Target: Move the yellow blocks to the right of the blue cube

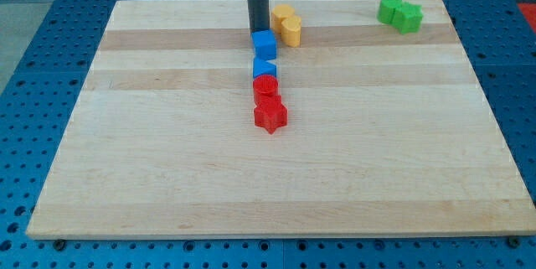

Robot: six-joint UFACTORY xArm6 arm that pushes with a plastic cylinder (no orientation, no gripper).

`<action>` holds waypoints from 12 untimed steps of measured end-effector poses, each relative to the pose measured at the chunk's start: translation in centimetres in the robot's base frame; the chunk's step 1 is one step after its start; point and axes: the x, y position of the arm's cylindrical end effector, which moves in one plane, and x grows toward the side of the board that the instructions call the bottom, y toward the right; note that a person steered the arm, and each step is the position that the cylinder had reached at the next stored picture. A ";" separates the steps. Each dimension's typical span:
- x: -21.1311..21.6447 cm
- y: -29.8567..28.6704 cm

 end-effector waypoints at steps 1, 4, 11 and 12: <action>-3.5 0.0; -5.1 2.0; -5.2 -2.9; -2.6 -7.0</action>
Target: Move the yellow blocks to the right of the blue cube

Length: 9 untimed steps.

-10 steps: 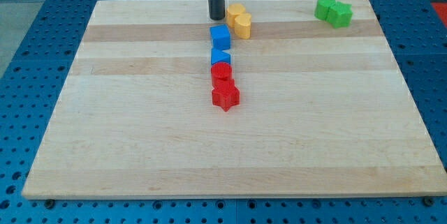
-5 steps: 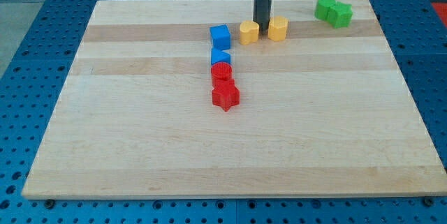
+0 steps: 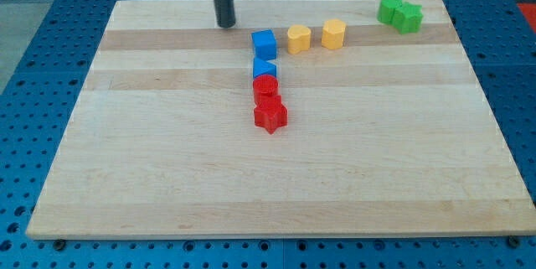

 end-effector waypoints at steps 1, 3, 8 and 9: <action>1.4 0.7; 1.4 5.6; 1.1 15.4; -3.8 12.2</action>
